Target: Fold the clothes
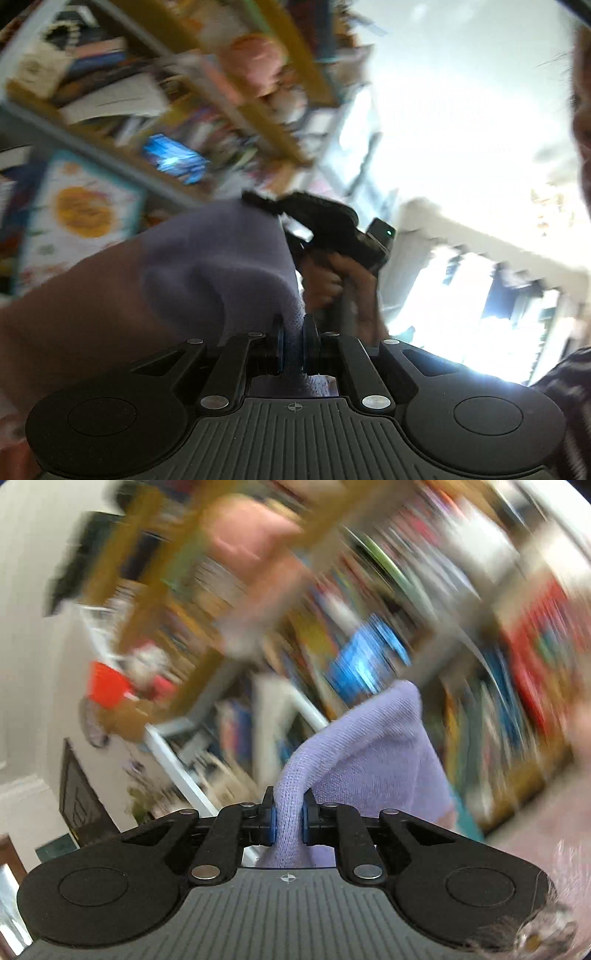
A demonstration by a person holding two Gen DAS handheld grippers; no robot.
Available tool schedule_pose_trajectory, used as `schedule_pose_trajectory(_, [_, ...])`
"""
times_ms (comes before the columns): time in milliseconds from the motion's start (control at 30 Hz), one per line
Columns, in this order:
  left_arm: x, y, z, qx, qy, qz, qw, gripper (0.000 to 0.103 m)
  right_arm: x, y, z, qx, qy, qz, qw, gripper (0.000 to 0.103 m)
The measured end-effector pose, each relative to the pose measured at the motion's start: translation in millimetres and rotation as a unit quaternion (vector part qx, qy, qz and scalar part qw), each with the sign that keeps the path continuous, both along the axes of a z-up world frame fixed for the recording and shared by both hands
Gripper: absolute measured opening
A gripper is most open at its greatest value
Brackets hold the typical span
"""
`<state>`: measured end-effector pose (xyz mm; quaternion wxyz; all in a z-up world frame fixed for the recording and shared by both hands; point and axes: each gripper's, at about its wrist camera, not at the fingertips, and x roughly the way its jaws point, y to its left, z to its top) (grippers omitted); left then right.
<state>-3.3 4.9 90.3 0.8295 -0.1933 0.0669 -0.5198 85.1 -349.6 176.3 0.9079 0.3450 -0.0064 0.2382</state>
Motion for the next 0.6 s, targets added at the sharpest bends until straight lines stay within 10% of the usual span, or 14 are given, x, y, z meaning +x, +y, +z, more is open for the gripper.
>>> schedule_pose_trajectory(200, [-4,26,6,-0.075,-0.023,-0.067,0.9947,0.008,-29,41,64,-0.101,-0.127,0.000,0.987,0.011])
schedule_pose_trajectory(400, [-4,64,-37,-0.001,0.073,0.037,0.9967,0.016,56,121,-5,-0.202,0.053,0.072,0.975,0.011])
schedule_pose_trajectory(600, [-16,101,-64,0.133,0.128,0.218,0.9582,0.051,111,196,-121,-0.283,0.210,0.131,0.927,0.011])
